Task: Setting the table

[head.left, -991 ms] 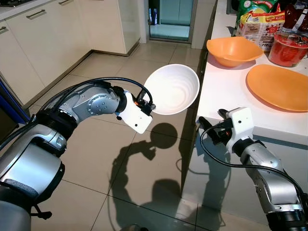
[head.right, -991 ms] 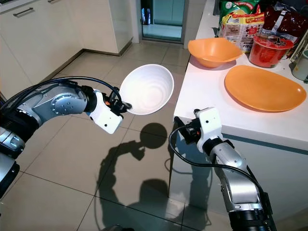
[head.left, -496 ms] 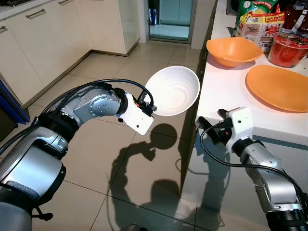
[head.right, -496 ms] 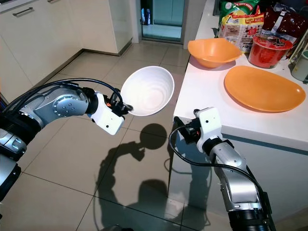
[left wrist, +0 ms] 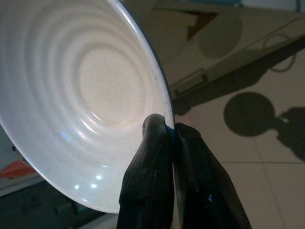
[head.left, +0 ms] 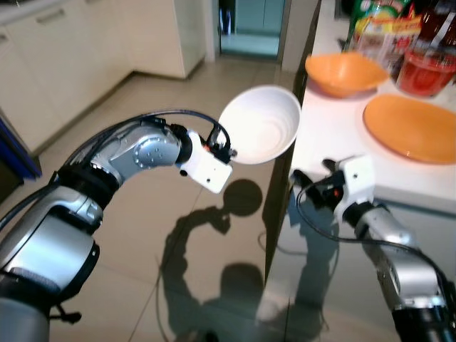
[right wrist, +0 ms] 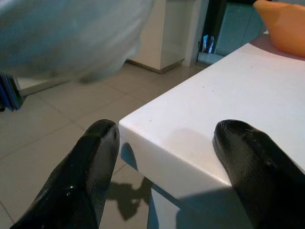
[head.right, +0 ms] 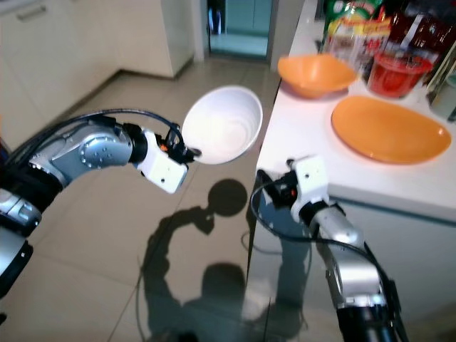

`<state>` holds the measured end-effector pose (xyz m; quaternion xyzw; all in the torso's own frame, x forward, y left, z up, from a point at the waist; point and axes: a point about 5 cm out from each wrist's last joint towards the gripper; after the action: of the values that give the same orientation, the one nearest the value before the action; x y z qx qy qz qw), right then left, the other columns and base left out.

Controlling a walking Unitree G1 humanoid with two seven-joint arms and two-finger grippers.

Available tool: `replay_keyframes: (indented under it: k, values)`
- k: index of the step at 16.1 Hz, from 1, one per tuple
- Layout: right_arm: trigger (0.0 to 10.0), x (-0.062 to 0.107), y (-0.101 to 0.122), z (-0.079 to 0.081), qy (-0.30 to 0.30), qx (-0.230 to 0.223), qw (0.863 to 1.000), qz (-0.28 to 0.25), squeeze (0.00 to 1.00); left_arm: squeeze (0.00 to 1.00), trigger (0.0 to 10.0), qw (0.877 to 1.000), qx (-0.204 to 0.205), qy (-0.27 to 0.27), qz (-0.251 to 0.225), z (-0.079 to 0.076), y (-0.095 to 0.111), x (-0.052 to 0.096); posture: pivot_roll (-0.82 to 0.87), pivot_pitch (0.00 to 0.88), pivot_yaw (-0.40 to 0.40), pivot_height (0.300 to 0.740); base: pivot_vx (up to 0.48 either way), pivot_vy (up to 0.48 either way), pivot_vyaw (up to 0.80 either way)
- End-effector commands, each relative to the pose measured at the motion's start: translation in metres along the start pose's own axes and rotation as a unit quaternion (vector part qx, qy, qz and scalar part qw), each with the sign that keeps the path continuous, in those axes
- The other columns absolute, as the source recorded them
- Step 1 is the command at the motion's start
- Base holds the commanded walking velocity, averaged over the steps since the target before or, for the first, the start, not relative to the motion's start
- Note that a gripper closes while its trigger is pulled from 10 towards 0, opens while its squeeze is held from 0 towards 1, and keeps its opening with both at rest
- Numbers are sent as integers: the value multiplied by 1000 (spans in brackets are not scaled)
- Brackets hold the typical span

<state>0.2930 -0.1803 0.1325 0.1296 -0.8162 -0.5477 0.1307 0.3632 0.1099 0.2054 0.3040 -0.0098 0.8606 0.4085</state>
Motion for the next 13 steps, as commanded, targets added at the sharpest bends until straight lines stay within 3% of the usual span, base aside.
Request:
replay_keyframes:
  k: [1, 9, 13]
  values:
    - [10000, 4, -15, 10, 20, -21, 999, 32, 0, 0, 0, 1000, 2, 22, -5, 9, 1, 5, -6, 0, 64, 740, -480, 0, 0]
    - [10000, 6, -18, 13, 28, -24, 999, 36, 0, 0, 0, 1000, 5, 28, -10, 11, 4, 3, -9, 0, 65, 740, -61, 0, 0]
    - [10000, 8, -21, 15, 30, -26, 998, 42, 0, 0, 0, 999, 2, 34, -7, 14, 5, 3, -11, 0, 66, 740, 0, -480, 0]
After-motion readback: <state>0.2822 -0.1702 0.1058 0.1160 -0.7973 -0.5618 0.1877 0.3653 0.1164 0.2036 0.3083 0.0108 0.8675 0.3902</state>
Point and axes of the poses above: a point about 5 cm out from each wrist's last joint towards the gripper, its own x axis pointing back from the gripper into the wrist, its own y axis along the axis of the wrist's last joint, z = x × y, and after that the axes turned 15 degrees about x, right-handed
